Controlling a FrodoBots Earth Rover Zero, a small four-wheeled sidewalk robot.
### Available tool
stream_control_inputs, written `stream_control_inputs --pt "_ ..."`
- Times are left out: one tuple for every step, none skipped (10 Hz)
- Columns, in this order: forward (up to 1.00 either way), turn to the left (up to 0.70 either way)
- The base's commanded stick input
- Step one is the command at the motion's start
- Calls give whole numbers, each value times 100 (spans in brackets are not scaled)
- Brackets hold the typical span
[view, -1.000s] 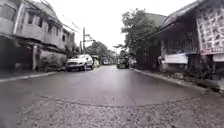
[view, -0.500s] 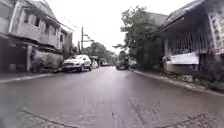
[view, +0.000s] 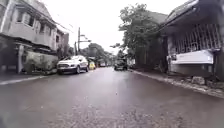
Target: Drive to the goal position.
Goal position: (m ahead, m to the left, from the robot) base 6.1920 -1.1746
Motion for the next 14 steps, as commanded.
stream_control_inputs --pt "100 0" --pt "100 0" --pt "100 24" --pt "100 5" --pt "100 0" --pt "100 0" --pt "100 0" --pt "100 0" --pt "100 0" --pt "100 0" --pt "100 0" --pt "100 0" --pt "100 0" --pt "100 0"
